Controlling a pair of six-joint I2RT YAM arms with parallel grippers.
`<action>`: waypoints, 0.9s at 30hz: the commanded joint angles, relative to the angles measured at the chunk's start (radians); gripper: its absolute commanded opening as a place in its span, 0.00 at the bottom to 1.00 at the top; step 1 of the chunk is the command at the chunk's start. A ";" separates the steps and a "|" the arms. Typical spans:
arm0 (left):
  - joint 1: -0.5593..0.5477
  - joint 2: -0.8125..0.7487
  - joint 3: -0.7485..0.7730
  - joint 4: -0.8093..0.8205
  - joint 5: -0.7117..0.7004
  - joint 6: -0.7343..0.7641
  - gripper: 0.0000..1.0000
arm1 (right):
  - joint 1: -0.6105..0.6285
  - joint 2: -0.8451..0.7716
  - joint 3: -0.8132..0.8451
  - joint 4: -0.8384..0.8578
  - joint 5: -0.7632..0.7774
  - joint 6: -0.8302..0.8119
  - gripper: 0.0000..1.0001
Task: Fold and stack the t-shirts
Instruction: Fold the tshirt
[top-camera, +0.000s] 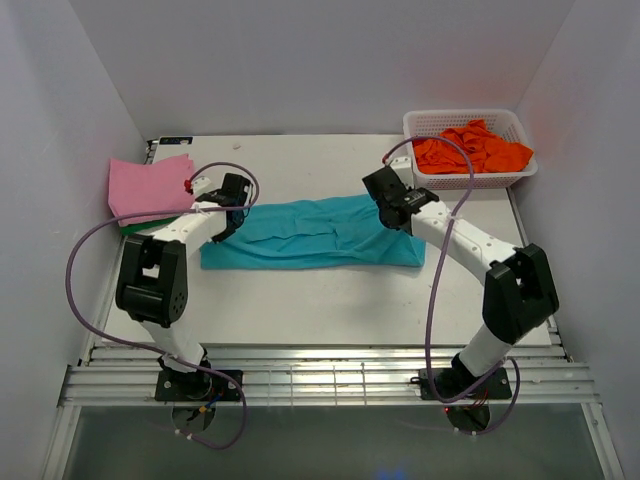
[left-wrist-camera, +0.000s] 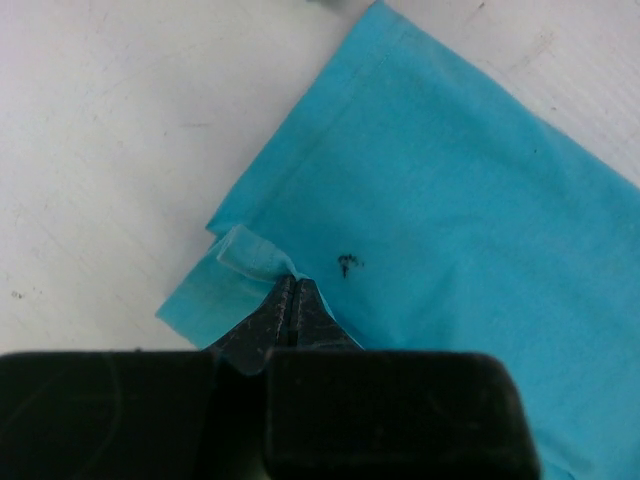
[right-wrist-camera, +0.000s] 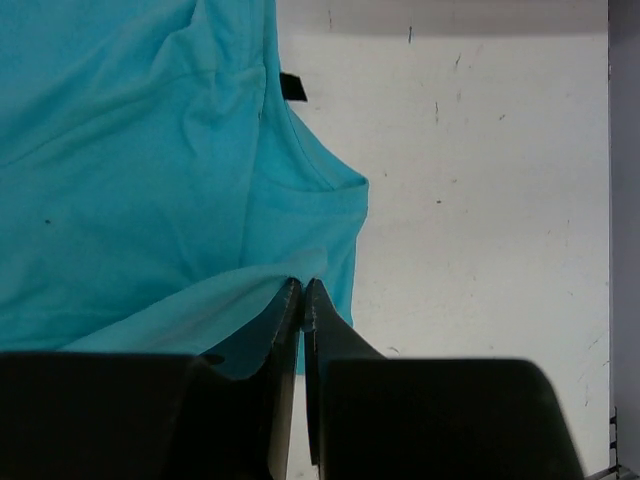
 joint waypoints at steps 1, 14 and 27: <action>0.018 0.030 0.076 0.009 -0.032 0.056 0.00 | -0.036 0.079 0.102 0.058 -0.030 -0.111 0.08; 0.041 0.058 0.111 0.010 -0.058 0.084 0.00 | -0.084 0.292 0.302 0.062 -0.064 -0.198 0.08; 0.048 0.057 0.122 -0.013 -0.067 0.089 0.00 | -0.105 0.329 0.383 0.042 -0.053 -0.238 0.08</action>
